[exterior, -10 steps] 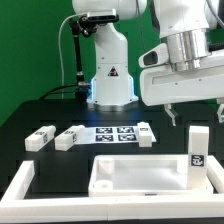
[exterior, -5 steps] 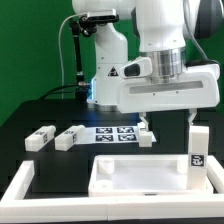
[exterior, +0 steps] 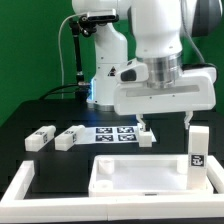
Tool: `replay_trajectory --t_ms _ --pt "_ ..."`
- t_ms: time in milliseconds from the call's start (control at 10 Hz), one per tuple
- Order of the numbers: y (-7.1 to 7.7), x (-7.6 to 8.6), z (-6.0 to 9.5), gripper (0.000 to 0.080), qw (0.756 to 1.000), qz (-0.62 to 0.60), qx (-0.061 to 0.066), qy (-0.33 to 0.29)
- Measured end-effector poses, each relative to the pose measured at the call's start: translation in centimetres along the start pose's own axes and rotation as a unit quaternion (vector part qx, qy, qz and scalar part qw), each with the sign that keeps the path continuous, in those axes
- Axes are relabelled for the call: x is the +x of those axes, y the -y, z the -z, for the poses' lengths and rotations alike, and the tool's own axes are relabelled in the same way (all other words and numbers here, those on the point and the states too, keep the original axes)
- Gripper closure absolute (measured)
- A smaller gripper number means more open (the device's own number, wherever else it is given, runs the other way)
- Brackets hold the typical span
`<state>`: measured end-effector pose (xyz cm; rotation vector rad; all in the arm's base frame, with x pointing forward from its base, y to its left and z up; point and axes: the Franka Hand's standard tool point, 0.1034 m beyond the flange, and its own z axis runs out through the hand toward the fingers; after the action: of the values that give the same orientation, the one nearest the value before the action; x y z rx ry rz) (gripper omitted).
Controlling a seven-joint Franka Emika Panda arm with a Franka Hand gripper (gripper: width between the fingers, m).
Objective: Assemble desk
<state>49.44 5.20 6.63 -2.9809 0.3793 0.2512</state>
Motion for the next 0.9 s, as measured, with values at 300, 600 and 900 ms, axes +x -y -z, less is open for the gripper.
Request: replay_trajectory --t_ms 300,600,900 --pt "-1.5 -2.4 -1.1 0.0151 0.997 0.015 -0.023 0.077" --pt "-1.7 -2.3 -1.7 0.0151 0.988 0.013 -0.025 0.153" --pt "-1.7 -4.2 -2.8 0.0151 0.972 0.114 -0.073 0.193"
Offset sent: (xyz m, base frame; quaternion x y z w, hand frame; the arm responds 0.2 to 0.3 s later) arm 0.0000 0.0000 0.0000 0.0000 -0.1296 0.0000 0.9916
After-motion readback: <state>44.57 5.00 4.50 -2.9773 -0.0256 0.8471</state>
